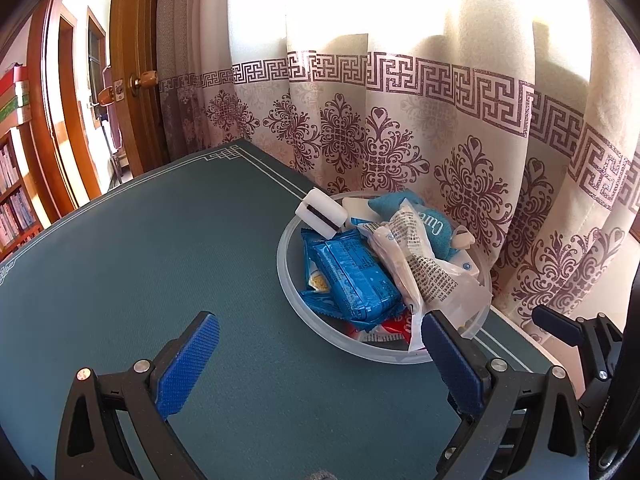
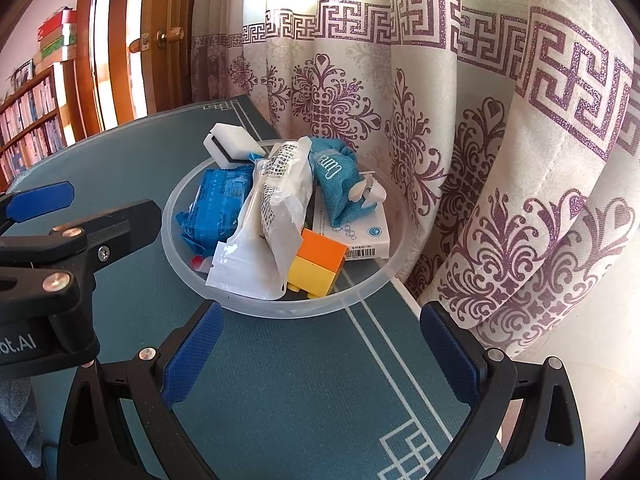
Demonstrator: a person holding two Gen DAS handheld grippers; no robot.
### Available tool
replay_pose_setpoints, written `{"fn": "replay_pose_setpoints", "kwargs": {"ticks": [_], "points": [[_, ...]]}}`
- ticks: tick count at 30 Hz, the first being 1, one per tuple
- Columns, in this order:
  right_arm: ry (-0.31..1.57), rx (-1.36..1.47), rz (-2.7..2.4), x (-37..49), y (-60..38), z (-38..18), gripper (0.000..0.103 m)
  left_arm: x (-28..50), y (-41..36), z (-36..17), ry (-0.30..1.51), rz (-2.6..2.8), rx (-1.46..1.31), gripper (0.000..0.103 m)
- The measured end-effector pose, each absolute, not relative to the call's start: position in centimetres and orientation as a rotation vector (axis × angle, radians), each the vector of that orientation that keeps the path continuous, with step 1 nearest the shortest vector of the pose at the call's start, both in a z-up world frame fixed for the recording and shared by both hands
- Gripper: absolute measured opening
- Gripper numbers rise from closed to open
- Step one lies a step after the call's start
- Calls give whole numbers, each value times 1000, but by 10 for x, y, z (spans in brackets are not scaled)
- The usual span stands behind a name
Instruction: Organize objects
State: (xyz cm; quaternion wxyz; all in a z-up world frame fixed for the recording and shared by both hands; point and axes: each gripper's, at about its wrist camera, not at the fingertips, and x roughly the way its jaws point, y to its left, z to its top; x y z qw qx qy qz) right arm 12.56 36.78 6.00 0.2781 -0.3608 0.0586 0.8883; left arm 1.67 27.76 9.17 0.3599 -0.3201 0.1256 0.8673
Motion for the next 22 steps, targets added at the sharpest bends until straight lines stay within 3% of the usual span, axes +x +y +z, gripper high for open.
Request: {"fn": "replay_pose_setpoints", "kwargs": {"ticks": [22], "points": [[160, -958, 2382, 128, 367, 62, 100, 19, 277, 92, 337, 2239, -823, 103]]}}
